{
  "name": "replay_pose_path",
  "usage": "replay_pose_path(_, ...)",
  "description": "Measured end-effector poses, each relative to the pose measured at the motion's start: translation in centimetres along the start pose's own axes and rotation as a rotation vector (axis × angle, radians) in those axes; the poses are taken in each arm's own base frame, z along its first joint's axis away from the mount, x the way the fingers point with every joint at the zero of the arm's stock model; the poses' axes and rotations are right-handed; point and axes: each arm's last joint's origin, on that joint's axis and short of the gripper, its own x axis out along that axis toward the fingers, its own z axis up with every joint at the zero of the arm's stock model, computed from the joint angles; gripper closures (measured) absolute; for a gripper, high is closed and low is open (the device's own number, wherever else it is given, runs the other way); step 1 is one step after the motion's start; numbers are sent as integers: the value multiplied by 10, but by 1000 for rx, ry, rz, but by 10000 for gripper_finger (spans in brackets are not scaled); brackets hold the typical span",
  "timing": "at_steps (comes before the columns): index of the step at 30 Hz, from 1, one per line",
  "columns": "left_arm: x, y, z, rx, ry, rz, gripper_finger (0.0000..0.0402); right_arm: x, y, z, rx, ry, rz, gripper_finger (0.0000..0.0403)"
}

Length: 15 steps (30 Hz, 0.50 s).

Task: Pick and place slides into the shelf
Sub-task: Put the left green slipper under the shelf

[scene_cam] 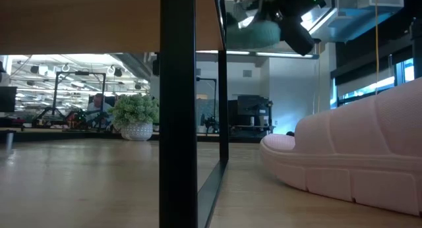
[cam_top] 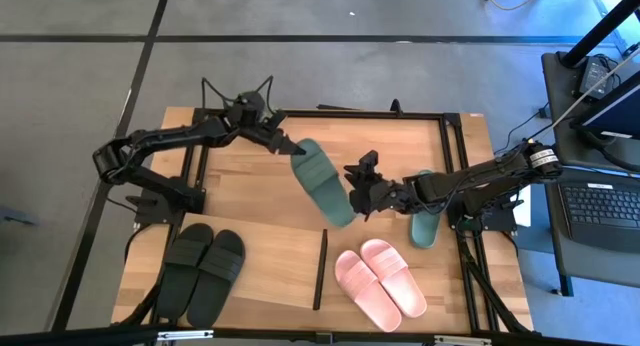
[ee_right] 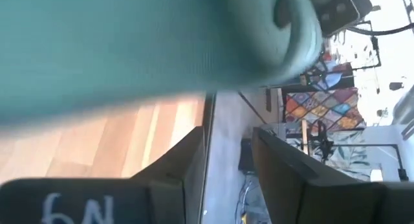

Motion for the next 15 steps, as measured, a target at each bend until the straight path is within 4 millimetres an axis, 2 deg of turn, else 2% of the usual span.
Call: replay_pose_path(15,-34,36,-4,-100,83,148,367,0,1,-1,17,9,12,273)
